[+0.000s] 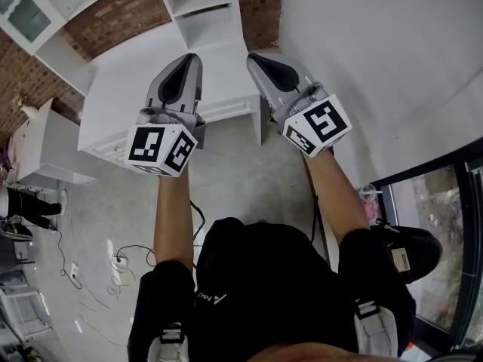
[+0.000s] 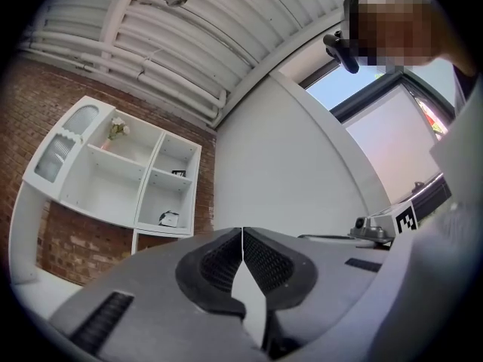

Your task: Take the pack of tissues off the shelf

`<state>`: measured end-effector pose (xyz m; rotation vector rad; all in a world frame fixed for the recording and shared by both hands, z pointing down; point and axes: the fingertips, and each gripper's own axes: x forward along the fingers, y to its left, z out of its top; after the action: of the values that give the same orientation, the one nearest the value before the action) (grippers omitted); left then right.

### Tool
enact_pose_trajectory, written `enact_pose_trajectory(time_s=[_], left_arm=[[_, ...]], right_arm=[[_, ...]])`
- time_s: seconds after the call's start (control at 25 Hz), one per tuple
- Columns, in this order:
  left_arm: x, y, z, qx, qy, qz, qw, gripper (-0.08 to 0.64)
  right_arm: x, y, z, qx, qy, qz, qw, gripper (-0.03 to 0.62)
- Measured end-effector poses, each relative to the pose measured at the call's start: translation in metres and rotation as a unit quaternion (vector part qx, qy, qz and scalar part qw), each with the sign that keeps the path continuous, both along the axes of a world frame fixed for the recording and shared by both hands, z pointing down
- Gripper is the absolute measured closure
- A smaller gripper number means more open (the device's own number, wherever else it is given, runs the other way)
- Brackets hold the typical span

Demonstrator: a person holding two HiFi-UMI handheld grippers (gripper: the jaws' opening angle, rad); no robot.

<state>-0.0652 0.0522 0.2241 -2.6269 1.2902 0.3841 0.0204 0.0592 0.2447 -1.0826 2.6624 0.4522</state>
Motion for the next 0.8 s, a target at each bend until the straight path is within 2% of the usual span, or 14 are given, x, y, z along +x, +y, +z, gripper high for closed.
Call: enact_pose_trajectory(time_s=[0.4, 0.8], left_arm=[[0.004, -0.058, -0.010, -0.002, 0.004, -0.029, 0.9996, 0.557], [-0.014, -0.185, -0.016, 0.004, 0.008, -0.030, 0.9995, 0.530]], right_arm=[[0.005, -0.047, 0.001, 0.005, 0.009, -0.002, 1.000, 0.591], [-0.018, -0.164, -0.003, 0.011, 0.029, 0.010, 0.999, 0.591]])
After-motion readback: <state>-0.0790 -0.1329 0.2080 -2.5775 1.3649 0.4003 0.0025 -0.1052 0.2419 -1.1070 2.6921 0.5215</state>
